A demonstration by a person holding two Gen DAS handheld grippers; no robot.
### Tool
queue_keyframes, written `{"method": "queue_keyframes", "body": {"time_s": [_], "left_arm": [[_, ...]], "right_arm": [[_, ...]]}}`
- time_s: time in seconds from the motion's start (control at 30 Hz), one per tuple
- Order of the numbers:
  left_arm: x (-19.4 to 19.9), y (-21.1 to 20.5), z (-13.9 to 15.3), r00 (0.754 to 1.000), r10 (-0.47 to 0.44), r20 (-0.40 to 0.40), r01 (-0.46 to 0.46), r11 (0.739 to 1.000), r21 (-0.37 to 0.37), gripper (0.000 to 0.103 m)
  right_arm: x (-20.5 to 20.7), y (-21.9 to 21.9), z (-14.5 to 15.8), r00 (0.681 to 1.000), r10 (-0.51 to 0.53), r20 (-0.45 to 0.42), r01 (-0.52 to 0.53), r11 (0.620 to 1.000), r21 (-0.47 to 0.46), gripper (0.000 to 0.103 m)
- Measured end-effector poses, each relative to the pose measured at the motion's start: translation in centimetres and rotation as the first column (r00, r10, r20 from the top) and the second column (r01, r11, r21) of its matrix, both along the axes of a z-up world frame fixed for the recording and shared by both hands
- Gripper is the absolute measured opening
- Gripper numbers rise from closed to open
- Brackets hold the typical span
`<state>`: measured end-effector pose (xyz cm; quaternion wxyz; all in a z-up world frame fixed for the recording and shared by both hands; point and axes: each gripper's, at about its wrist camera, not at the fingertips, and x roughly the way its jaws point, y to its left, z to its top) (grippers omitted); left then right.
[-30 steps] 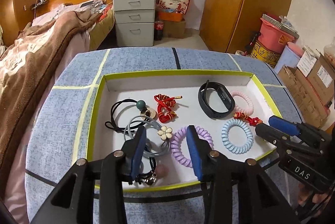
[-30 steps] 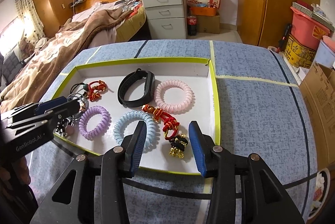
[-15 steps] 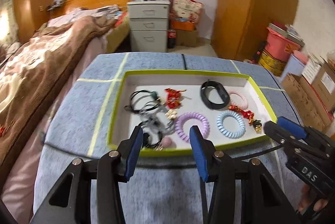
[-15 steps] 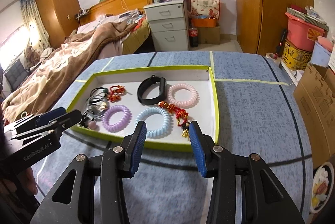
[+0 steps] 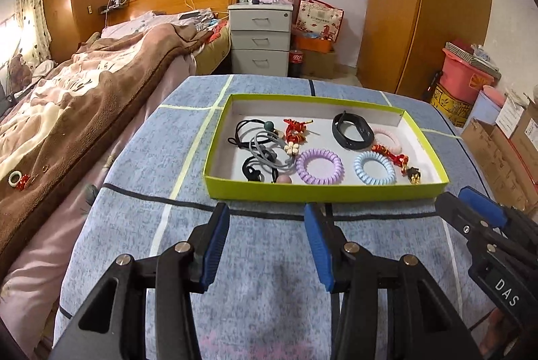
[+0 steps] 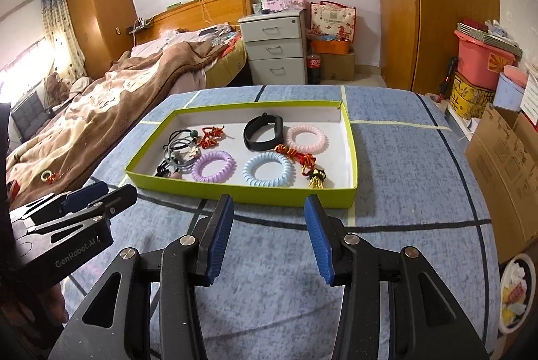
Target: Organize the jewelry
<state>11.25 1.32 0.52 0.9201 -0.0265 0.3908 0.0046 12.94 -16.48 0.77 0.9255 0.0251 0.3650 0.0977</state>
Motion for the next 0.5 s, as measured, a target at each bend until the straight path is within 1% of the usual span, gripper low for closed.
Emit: {"method": "queue_keyframes", "body": {"time_s": [0.5], "left_arm": [[-1.1, -0.2, 0.2, 1.000, -0.009, 0.006, 0.009, 1.000, -0.017, 0.048]], "right_arm": [[-0.7, 0.6, -0.2, 1.000, 0.004, -0.002, -0.004, 1.000, -0.002, 0.046]]}}
